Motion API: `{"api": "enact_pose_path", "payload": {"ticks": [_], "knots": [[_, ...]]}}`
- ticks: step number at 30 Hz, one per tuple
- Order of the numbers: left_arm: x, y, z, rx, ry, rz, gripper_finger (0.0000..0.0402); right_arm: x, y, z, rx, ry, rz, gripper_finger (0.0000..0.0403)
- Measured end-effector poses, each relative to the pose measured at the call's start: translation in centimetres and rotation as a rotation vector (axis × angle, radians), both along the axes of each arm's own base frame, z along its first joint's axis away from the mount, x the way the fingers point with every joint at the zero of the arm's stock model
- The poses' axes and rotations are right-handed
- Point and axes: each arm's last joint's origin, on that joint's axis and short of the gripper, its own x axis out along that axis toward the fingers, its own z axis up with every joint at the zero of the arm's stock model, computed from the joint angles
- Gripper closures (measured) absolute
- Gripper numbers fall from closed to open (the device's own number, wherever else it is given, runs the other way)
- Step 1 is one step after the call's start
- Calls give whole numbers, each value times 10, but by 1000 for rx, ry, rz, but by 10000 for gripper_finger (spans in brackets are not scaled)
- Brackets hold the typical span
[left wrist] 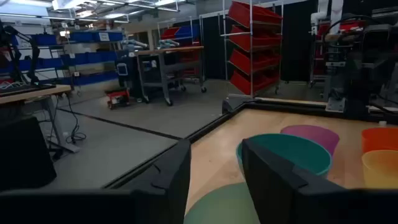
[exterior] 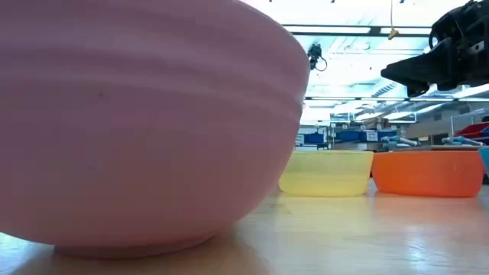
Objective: Nest bowls inside each other
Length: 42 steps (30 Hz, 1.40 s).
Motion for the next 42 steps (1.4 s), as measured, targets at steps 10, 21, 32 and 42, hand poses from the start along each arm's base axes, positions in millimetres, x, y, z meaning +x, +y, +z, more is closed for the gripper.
{"api": "enact_pose_path", "payload": {"ticks": [10,21,32,42], "knots": [[0,0,0,0,0,0,249,0,0,0,0,0,-1,330],[0,0,0,0,0,0,249,0,0,0,0,0,-5,330],[0,0,0,0,0,0,249,0,0,0,0,0,-4,330],[0,0,1,-2,-7,0,249,-3,0,22,88,-231,15,330]]}}
